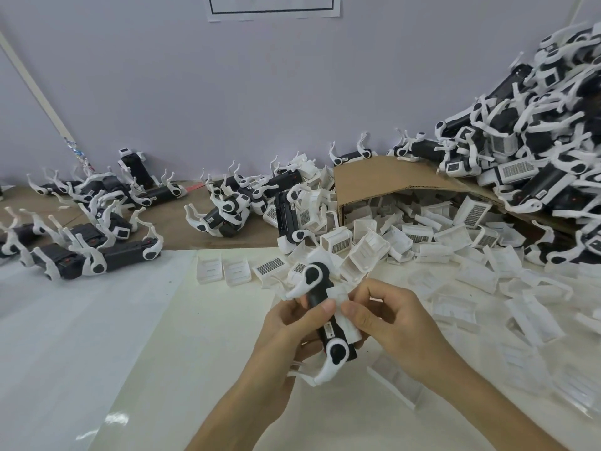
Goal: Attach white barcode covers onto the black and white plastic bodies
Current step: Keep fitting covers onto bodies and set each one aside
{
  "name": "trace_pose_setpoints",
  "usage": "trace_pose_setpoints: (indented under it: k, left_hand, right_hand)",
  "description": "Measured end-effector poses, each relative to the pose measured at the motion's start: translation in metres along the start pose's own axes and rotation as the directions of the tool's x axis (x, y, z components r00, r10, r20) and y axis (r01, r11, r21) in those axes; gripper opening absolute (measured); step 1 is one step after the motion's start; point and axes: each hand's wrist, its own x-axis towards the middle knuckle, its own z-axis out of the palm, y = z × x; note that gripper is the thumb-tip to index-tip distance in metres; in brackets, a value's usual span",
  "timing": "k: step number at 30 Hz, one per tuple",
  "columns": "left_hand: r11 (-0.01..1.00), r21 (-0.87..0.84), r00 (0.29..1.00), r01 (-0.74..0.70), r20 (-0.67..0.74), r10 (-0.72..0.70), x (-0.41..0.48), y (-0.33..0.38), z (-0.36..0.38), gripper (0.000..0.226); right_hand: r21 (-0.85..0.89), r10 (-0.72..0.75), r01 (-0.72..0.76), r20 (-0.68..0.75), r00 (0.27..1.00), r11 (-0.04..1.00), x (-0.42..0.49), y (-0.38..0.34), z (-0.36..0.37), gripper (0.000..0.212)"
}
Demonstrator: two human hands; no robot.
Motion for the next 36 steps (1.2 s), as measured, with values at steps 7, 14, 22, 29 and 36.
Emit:
trace_pose_setpoints:
  k: [7, 14, 22, 29, 36]
  left_hand:
    - [1.0, -0.006, 1.0, 0.016, -0.007, -0.016, 0.001, 0.005, -0.002, 0.058]
    - [1.0, -0.024, 1.0, 0.009, -0.013, -0.009, -0.001, 0.008, 0.002, 0.062]
    - [0.999, -0.031, 1.0, 0.02, -0.014, -0.02, -0.002, 0.009, 0.002, 0.065]
    - [0.999, 0.03, 1.0, 0.014, -0.017, -0.013, -0.002, 0.005, 0.001, 0.056]
    - [0.999, 0.05, 1.0, 0.019, -0.007, -0.019, -0.002, 0.001, 0.005, 0.053]
  right_hand:
    - [-0.062, -0.044, 0.042, -0.032, 0.999, 0.997, -0.004, 0.003, 0.007, 0.026]
    - [-0.045, -0.062, 0.06, -0.048, 0.997, 0.997, -0.002, 0.003, 0.005, 0.029]
    - [-0.082, -0.047, 0.042, -0.06, 0.997, 0.996, 0.001, 0.001, -0.004, 0.031]
    - [-0.083, -0.073, 0.075, 0.02, 0.997, 0.994, 0.0, 0.003, 0.0, 0.025]
    - [-0.088, -0.066, 0.066, 0.006, 0.998, 0.994, -0.001, 0.005, -0.001, 0.025]
